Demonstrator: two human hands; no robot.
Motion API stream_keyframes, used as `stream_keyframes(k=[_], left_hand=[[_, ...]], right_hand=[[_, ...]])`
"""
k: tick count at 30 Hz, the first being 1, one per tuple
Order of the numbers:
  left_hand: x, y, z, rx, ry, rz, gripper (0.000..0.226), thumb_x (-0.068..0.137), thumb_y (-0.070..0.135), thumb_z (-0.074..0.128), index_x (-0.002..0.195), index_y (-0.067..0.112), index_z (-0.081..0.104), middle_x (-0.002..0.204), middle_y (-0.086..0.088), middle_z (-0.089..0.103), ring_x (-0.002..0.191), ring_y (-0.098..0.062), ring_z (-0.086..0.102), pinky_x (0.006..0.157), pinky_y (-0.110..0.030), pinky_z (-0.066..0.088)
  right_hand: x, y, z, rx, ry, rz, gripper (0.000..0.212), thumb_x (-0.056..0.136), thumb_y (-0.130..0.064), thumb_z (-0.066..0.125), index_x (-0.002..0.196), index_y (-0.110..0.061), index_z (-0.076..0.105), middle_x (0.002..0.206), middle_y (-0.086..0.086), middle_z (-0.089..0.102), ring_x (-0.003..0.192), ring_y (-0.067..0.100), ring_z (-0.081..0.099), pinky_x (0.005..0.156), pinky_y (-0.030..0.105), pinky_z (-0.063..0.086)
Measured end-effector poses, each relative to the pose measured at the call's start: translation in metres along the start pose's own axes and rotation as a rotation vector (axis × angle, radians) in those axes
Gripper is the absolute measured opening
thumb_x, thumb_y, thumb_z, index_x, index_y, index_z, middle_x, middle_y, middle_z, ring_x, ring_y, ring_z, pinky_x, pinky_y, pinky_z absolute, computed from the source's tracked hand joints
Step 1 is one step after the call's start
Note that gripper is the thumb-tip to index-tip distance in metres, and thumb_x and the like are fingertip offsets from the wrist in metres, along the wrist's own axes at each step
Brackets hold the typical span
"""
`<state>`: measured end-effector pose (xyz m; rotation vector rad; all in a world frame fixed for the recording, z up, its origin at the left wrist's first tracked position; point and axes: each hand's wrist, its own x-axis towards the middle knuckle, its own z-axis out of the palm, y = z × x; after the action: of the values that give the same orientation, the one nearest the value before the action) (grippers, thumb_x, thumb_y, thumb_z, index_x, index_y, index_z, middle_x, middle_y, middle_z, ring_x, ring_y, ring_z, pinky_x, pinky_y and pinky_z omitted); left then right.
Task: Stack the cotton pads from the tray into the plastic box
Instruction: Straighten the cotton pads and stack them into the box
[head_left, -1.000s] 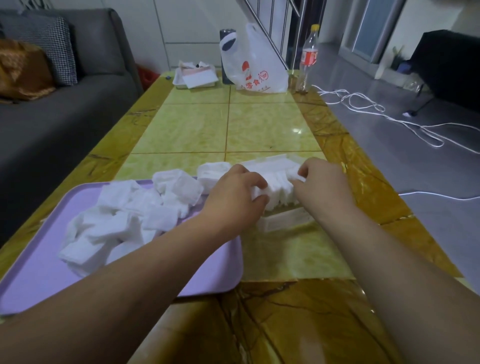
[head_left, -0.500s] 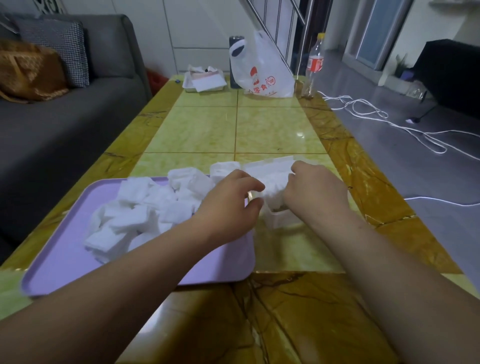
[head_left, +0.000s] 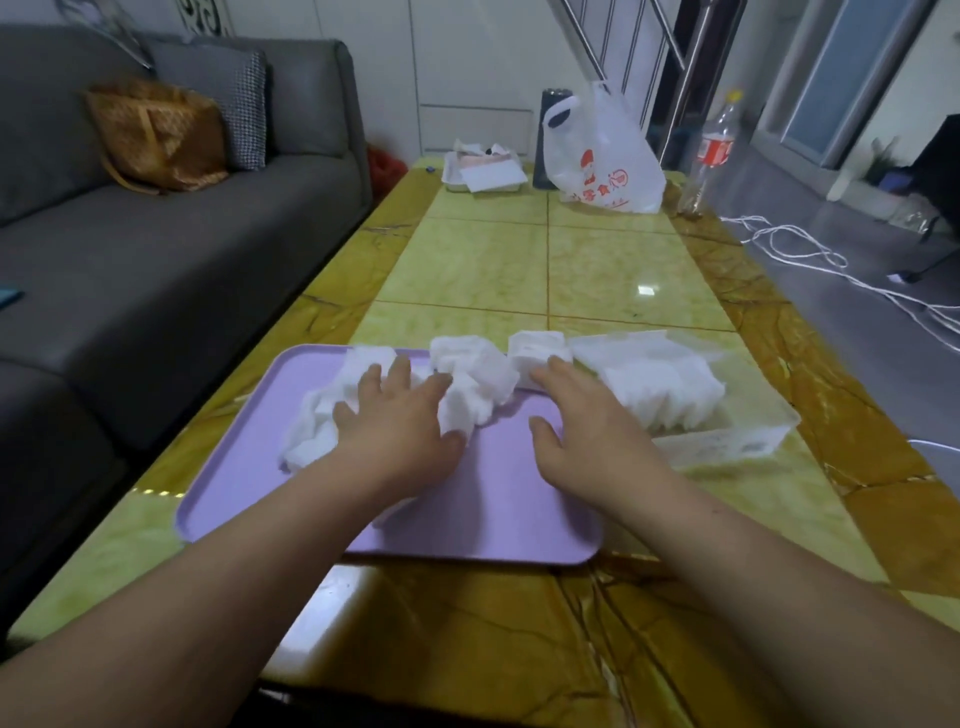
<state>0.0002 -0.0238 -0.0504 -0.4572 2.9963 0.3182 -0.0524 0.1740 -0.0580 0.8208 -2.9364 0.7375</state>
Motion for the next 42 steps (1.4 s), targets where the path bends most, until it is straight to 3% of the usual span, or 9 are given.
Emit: stream_keyframes(k=[5,11,14,19,22,29,33,36,42], left_hand=[[0.008,0.007,0.008,-0.130,0.012,0.248,0.061,0.084,0.047,0.050,0.143,0.032,0.050,0.148,-0.003,0.048,0.138,-0.031,0.043,0.110,-0.050,0.041],[0.018,-0.014,0.005,-0.286,0.094,0.277,0.042,0.094,0.029,0.063,0.135,0.026,0.062,0.138,0.001,0.062,0.129,-0.020,0.054,0.107,-0.032,0.042],[0.019,-0.017,0.008,-0.310,0.105,0.291,0.038,0.092,0.026,0.064,0.130,0.025,0.066,0.133,0.001,0.064,0.126,-0.021,0.055,0.105,-0.034,0.043],[0.022,-0.018,0.012,-0.324,0.136,0.290,0.031,0.092,0.025,0.061,0.121,0.024,0.070,0.122,0.001,0.068,0.119,-0.023,0.057,0.099,-0.039,0.047],[0.022,-0.017,0.011,-0.324,0.152,0.274,0.031,0.094,0.033,0.061,0.124,0.027,0.068,0.120,0.001,0.070,0.117,-0.023,0.059,0.095,-0.041,0.048],[0.023,-0.015,0.014,-0.189,0.081,0.286,0.050,0.089,0.033,0.064,0.137,0.030,0.052,0.129,0.002,0.059,0.122,-0.027,0.049,0.097,-0.047,0.047],[0.022,-0.012,0.010,-0.178,0.085,0.271,0.050,0.084,0.031,0.069,0.133,0.030,0.057,0.116,0.000,0.058,0.115,-0.030,0.047,0.095,-0.046,0.046],[0.019,-0.009,0.006,-0.133,0.055,0.236,0.032,0.084,0.035,0.068,0.116,0.033,0.066,0.107,0.003,0.053,0.115,-0.029,0.043,0.095,-0.040,0.044],[0.008,-0.008,-0.002,-0.321,0.118,0.204,0.012,0.081,0.028,0.067,0.092,0.030,0.062,0.085,0.013,0.060,0.100,-0.022,0.056,0.087,-0.040,0.049]], right_hand=[[0.011,0.004,0.006,0.016,0.014,-0.039,0.064,0.097,-0.020,0.059,0.156,-0.015,0.036,0.168,0.009,0.024,0.156,0.018,0.017,0.116,0.016,0.006],[0.034,-0.006,0.022,0.077,-0.092,-0.038,0.070,0.095,-0.016,0.059,0.159,-0.023,0.030,0.171,0.007,0.015,0.158,0.020,0.013,0.125,0.032,0.013],[0.052,-0.015,0.016,0.035,-0.020,-0.080,0.070,0.093,-0.010,0.057,0.158,-0.019,0.033,0.166,0.007,0.029,0.154,0.024,0.025,0.125,0.036,0.022],[0.075,-0.037,0.011,-0.043,-0.112,0.052,0.070,0.092,-0.036,0.066,0.155,-0.032,0.036,0.147,0.000,0.056,0.132,0.022,0.053,0.106,0.042,0.046],[0.074,-0.038,0.016,-0.005,-0.079,0.111,0.057,0.090,-0.026,0.064,0.146,-0.030,0.050,0.135,-0.001,0.064,0.122,0.021,0.060,0.099,0.038,0.050],[0.045,-0.024,-0.002,0.328,0.167,0.211,0.038,0.088,-0.004,0.061,0.121,-0.017,0.073,0.113,0.000,0.075,0.107,0.015,0.069,0.100,0.032,0.053],[0.017,-0.025,-0.020,0.754,0.123,0.442,0.038,0.079,0.009,0.060,0.103,-0.016,0.077,0.095,0.004,0.075,0.093,0.023,0.074,0.087,0.047,0.062],[0.001,-0.022,-0.015,0.836,0.078,0.541,0.035,0.077,0.009,0.054,0.077,-0.016,0.079,0.089,0.012,0.077,0.090,0.031,0.073,0.081,0.048,0.061],[-0.009,-0.014,-0.009,1.110,0.067,0.620,0.016,0.092,0.003,0.060,0.094,-0.009,0.072,0.085,0.011,0.076,0.069,0.025,0.071,0.073,0.047,0.062]])
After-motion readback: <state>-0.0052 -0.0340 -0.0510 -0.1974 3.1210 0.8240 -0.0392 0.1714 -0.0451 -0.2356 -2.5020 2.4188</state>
